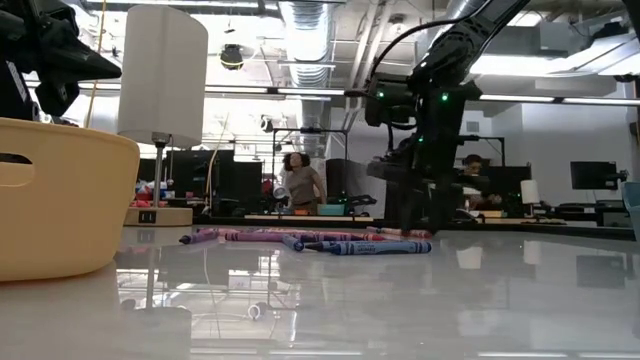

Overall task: Sort crayons
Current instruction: Put the red crayon into the blue bin

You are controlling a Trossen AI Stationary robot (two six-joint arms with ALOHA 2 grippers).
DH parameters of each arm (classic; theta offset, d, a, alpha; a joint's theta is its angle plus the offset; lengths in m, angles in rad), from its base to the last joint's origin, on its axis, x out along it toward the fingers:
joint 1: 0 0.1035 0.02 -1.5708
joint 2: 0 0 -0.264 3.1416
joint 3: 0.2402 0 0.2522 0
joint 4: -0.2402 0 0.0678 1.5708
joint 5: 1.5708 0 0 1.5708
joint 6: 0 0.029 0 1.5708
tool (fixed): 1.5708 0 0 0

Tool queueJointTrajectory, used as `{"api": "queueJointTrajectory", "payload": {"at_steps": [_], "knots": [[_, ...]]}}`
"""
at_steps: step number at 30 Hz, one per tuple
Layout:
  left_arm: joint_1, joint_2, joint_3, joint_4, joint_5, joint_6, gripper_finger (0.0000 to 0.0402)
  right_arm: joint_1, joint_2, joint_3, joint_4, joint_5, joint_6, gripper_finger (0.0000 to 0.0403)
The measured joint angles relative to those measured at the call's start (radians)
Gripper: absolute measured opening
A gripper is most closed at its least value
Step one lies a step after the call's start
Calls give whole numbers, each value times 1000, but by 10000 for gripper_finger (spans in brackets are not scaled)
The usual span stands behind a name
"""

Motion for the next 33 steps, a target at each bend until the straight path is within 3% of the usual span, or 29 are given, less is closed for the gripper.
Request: {"api": "queueJointTrajectory", "payload": {"at_steps": [11,18,28,33], "knots": [[0,0,0,0,0,0,0,-8,-2,1,-33,8,-59,193],[0,0,0,0,0,0,0,-10,-2,0,-19,14,-89,134],[0,0,0,0,0,0,0,-10,-3,1,-15,5,-115,16],[0,0,0,0,0,0,0,-7,-3,1,-12,4,-127,9]]}}
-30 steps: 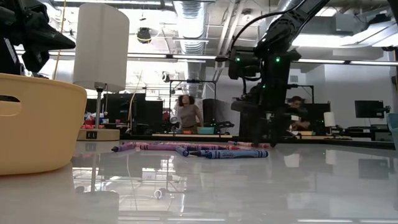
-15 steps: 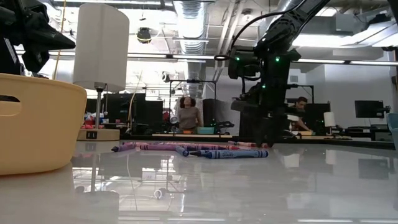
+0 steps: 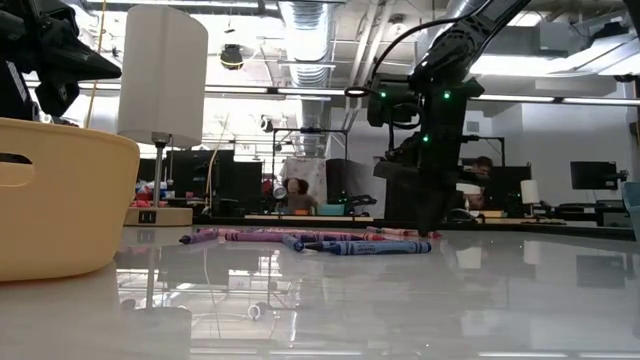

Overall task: Sort crayons
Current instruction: Put the red crayon into the blue bin

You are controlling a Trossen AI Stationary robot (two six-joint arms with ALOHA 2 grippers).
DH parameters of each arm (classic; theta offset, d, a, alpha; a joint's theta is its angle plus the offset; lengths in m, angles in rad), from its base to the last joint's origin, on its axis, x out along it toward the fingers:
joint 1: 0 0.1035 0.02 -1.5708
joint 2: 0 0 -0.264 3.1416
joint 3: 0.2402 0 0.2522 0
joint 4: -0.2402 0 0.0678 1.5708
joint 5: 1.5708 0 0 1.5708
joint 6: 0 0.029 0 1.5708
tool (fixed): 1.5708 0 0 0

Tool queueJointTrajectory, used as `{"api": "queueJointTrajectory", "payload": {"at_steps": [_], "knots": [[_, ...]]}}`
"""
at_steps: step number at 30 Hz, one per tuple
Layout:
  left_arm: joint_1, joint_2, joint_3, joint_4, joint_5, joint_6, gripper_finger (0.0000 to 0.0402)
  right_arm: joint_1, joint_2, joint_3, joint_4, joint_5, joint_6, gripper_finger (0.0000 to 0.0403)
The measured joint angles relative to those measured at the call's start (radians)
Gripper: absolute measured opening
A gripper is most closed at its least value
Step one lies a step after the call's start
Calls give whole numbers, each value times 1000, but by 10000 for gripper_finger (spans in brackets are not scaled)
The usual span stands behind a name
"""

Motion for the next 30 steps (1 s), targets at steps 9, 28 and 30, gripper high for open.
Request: {"api": "queueJointTrajectory", "payload": {"at_steps": [9,28,30], "knots": [[0,0,0,0,0,0,0,45,0,0,1,10,16,2],[0,0,0,0,-7,0,0,357,3,196,233,171,-56,0],[0,0,0,0,-13,0,0,404,3,196,391,188,-108,0]]}}
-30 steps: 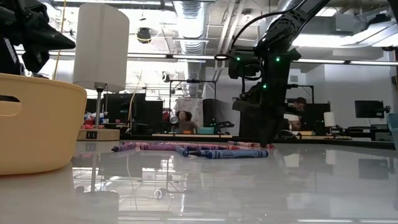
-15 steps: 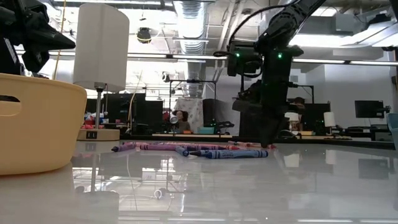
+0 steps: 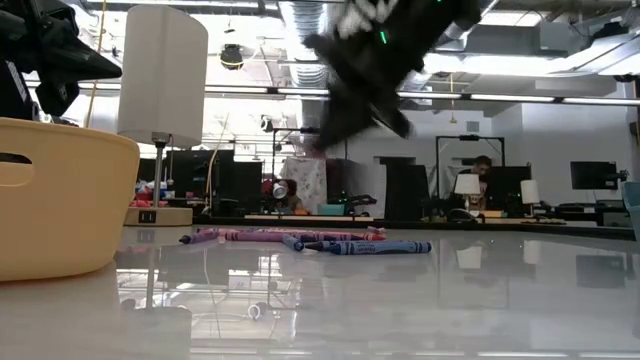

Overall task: Sort crayons
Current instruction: Put the red crayon into the blue bin

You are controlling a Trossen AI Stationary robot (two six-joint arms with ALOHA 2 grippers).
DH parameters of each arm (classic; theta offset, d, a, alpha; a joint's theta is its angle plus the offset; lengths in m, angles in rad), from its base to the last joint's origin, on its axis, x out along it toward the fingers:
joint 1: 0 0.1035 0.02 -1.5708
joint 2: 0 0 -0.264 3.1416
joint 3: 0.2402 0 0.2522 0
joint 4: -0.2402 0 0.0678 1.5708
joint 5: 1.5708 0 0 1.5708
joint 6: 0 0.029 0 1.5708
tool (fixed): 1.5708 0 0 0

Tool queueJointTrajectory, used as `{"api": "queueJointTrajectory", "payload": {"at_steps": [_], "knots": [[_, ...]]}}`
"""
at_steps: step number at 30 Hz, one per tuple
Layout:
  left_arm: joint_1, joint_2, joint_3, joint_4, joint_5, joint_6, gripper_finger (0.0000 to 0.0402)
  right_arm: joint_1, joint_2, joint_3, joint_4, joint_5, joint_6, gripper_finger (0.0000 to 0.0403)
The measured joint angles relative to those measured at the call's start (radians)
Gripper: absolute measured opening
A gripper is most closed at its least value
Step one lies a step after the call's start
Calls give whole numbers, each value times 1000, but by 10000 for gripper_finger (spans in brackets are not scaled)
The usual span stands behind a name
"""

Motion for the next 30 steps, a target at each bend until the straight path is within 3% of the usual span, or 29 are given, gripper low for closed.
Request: {"api": "queueJointTrajectory", "payload": {"at_steps": [7,11,18,26,30], "knots": [[0,0,0,0,-5,0,0,112,88,8,578,-9,-311,0],[0,0,0,0,-11,0,0,124,193,88,668,-42,-331,0],[0,0,0,0,-11,0,0,128,483,436,603,-202,-451,0],[0,0,0,0,-2,0,0,164,708,929,259,-244,-634,0],[0,0,0,1,-2,0,0,172,777,1105,143,-245,-690,0]]}}
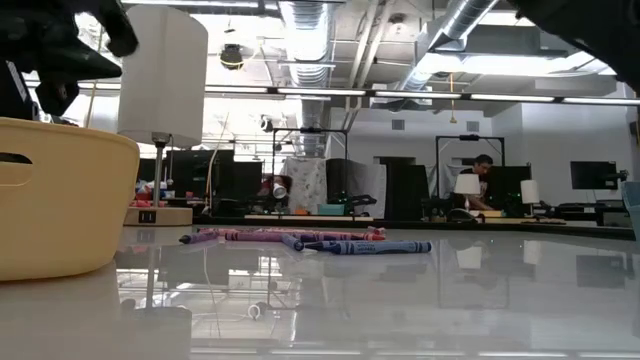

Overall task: Sort crayons
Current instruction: Put the red crayon into the blue bin

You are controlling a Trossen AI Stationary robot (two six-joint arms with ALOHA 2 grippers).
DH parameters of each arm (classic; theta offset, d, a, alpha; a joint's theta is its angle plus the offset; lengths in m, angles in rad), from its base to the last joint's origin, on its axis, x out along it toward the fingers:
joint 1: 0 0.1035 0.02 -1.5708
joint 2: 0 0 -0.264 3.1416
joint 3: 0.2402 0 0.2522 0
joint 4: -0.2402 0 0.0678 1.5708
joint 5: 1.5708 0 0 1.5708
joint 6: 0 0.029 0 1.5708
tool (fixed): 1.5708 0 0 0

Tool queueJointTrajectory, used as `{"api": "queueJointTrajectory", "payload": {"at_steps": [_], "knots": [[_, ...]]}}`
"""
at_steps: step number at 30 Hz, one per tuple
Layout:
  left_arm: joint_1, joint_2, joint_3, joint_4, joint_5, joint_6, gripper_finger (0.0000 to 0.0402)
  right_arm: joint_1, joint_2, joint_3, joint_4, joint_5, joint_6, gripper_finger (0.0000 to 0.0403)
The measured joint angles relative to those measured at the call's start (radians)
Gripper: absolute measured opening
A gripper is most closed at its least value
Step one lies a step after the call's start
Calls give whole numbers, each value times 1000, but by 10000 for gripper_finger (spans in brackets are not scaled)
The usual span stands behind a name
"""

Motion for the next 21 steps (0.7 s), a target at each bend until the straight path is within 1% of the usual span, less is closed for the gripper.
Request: {"api": "queueJointTrajectory", "payload": {"at_steps": [1,3,10,14,21], "knots": [[0,0,0,0,1,0,0,0,12,18,-12,-4,-1,0],[0,0,0,0,0,0,0,0,17,6,13,-23,1,0],[0,0,0,0,-5,0,0,-18,26,4,28,-164,39,0],[0,0,0,0,-8,0,0,-22,26,4,31,-224,43,0],[0,0,0,0,-16,0,0,-30,26,4,67,-272,34,0]]}}
